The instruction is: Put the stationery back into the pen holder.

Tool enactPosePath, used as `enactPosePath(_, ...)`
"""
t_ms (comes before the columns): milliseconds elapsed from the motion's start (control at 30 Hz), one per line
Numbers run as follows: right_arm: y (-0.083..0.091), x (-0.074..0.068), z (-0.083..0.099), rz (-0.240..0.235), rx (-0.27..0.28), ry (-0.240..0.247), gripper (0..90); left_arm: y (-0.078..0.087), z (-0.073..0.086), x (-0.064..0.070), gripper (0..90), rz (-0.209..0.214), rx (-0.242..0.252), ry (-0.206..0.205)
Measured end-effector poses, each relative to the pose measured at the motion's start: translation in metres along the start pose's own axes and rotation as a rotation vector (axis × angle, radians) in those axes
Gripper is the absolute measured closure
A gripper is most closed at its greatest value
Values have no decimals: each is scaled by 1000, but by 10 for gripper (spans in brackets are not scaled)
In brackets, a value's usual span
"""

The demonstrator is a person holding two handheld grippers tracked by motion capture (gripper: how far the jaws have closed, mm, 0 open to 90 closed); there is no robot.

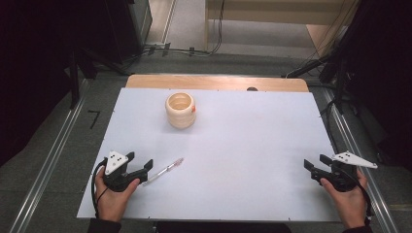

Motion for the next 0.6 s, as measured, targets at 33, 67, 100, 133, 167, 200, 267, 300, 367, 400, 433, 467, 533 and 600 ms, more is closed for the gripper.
enactPosePath(33, 0, 0, 0, 0, 3, -1, 305, 0, 0, 0, 262, 3, 0, -2)
enactPosePath(67, 1, 0, 1, -1, 2, -3, 303, -1, 0, 0, 261, 10, -3, -5)
enactPosePath(100, 1, 1, 1, 0, 4, -1, 303, -1, 0, 1, 261, 14, -6, -6)
enactPosePath(133, 2, 1, 1, 4, 6, -4, 302, -2, 0, 1, 261, 19, -8, -9)
enactPosePath(167, 2, 2, 1, 3, 9, -4, 300, -3, 0, 2, 261, 25, -8, -8)
enactPosePath(200, 2, 2, 1, 6, 10, -4, 298, -3, -1, 3, 261, 30, -6, -9)
enactPosePath(267, 3, 3, 1, 8, 12, -8, 295, -4, -2, 4, 262, 38, -7, -15)
enactPosePath(300, 3, 4, 1, 8, 13, -11, 294, -4, -2, 5, 261, 46, -8, -19)
enactPosePath(367, 3, 4, 1, 10, 12, -13, 292, -5, -2, 7, 260, 51, -12, -22)
enactPosePath(400, 4, 4, 1, 12, 12, -14, 292, -5, -2, 7, 257, 54, -13, -22)
enactPosePath(433, 4, 4, 1, 12, 12, -14, 292, -5, -2, 7, 256, 54, -13, -22)
enactPosePath(467, 4, 5, 1, 13, 13, -14, 291, -5, -2, 8, 256, 58, -13, -24)
enactPosePath(533, 3, 4, 1, 13, 13, -12, 290, -4, -2, 8, 256, 59, -13, -24)
enactPosePath(600, 3, 4, 1, 12, 17, -11, 290, -4, -2, 9, 256, 62, -14, -24)
Point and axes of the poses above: each handheld gripper's, and its own axes: y roughly backward along the jaws, z roughly out of its underside, x roughly to its right, the point moved 4 cm from there along -y, roughly forward along the jaws, and after that the axes turned 15 degrees about -y, right-handed, at the moved point
